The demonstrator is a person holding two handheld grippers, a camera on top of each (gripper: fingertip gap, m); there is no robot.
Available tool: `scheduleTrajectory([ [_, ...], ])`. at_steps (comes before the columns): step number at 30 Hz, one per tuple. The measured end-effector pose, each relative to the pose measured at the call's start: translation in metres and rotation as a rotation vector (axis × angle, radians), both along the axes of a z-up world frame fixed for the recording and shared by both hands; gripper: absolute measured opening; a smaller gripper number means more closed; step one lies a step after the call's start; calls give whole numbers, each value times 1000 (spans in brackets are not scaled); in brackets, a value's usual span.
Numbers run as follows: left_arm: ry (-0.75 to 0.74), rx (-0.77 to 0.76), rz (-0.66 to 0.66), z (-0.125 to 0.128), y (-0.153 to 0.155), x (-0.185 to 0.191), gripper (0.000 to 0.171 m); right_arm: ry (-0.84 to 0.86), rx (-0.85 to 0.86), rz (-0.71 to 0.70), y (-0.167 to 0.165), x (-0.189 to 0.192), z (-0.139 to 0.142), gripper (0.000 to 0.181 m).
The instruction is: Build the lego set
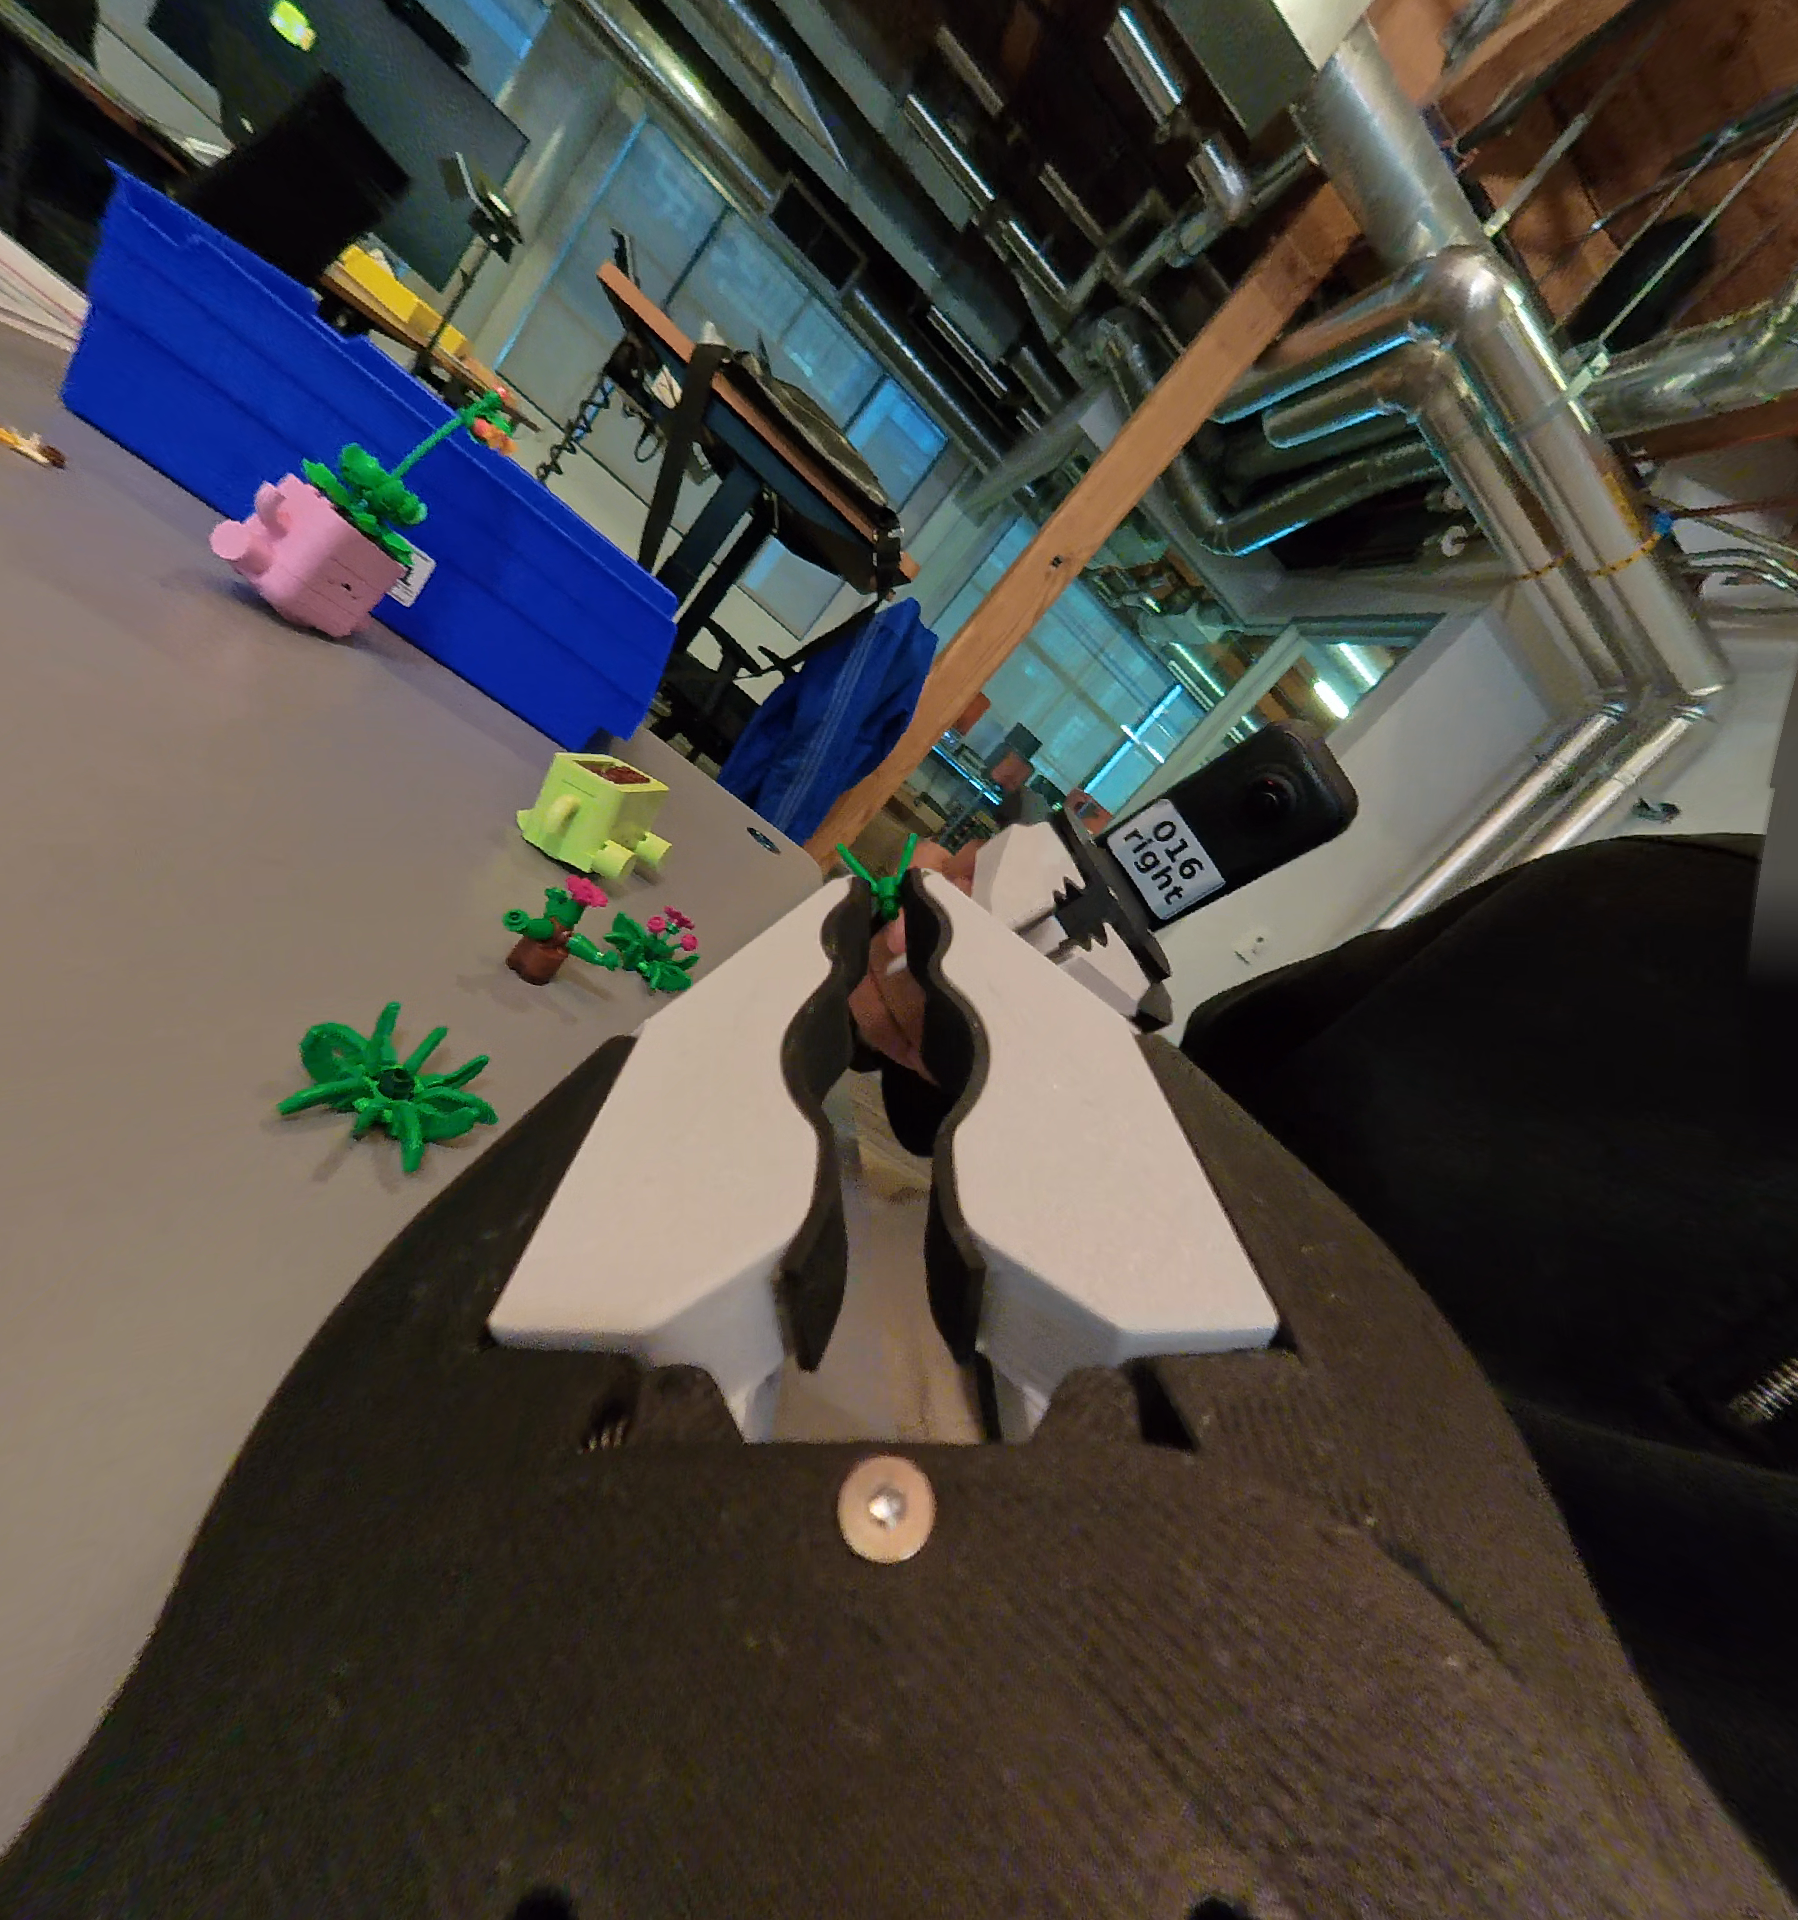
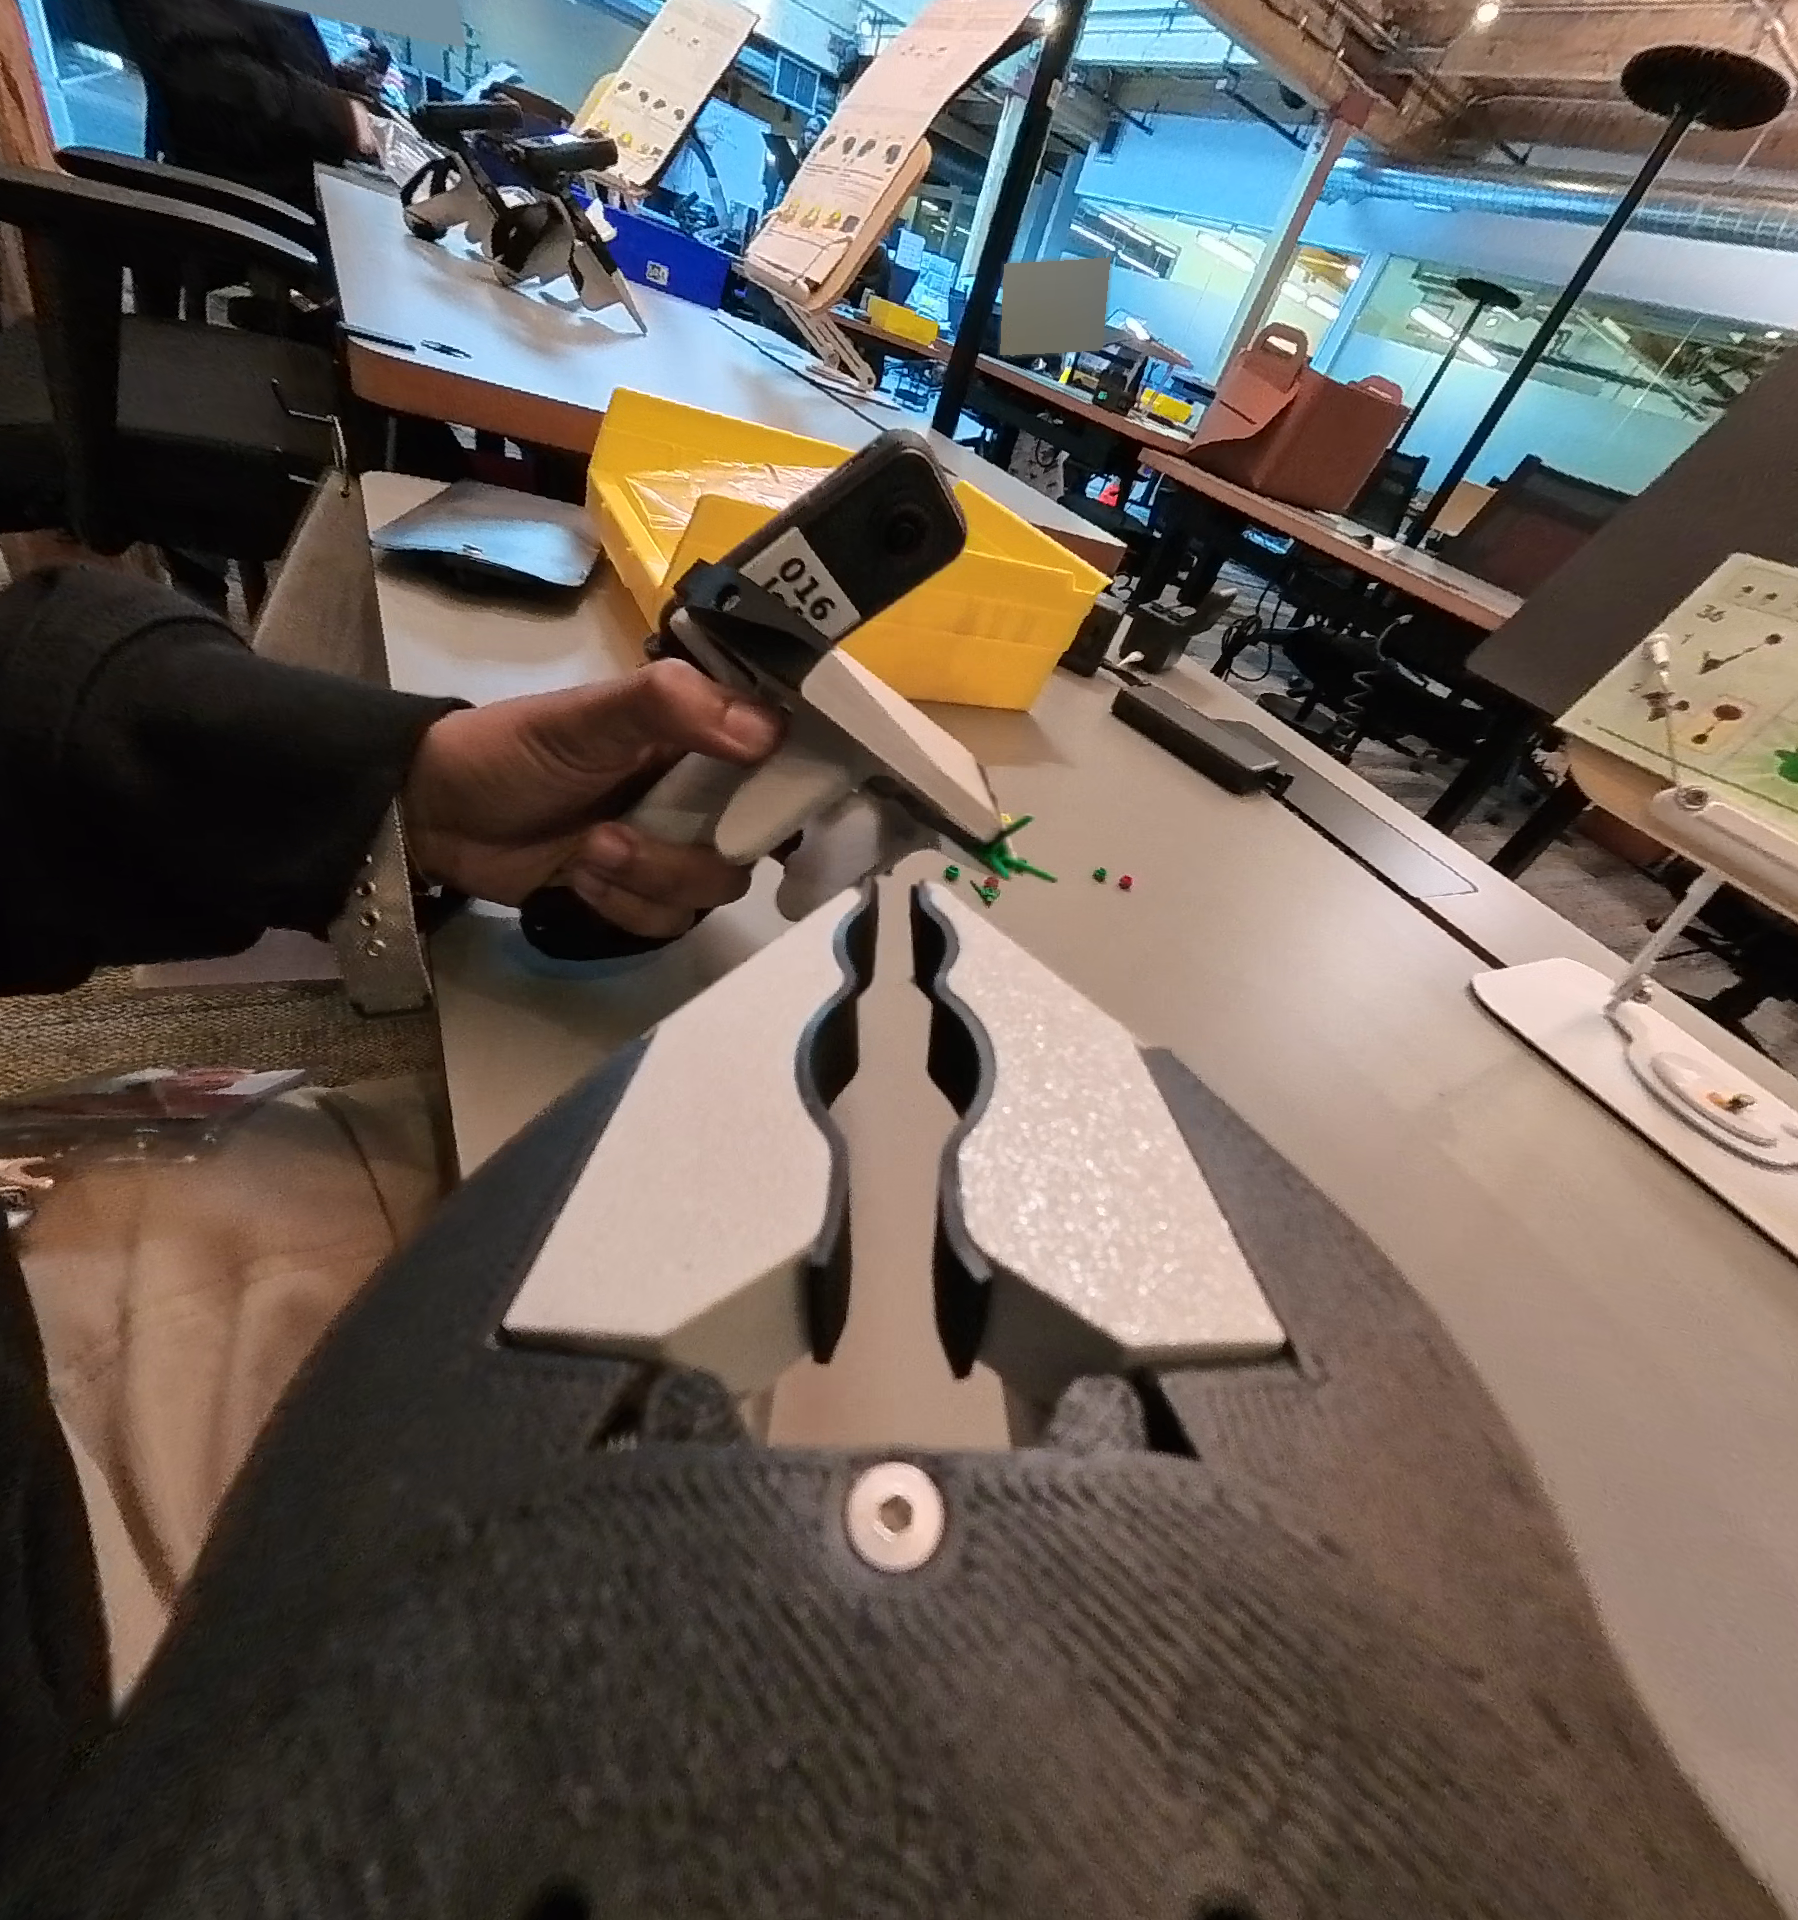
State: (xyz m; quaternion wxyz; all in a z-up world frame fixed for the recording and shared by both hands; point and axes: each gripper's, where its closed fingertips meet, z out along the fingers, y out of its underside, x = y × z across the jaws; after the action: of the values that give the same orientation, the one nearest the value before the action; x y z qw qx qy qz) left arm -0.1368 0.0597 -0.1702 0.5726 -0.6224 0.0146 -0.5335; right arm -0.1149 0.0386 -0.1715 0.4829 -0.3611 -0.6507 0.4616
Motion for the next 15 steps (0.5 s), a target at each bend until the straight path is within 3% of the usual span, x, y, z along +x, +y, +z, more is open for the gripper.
scheduleTrajectory([
  [7, 31, -15, 65, -4, 3, -9, 4, -34, -6, 19, -10, -1, -6, 2],
  [15, 31, -3, 77, -1, 2, -11, 4, -29, -68, -25, 4, 10, -3, 0],
])
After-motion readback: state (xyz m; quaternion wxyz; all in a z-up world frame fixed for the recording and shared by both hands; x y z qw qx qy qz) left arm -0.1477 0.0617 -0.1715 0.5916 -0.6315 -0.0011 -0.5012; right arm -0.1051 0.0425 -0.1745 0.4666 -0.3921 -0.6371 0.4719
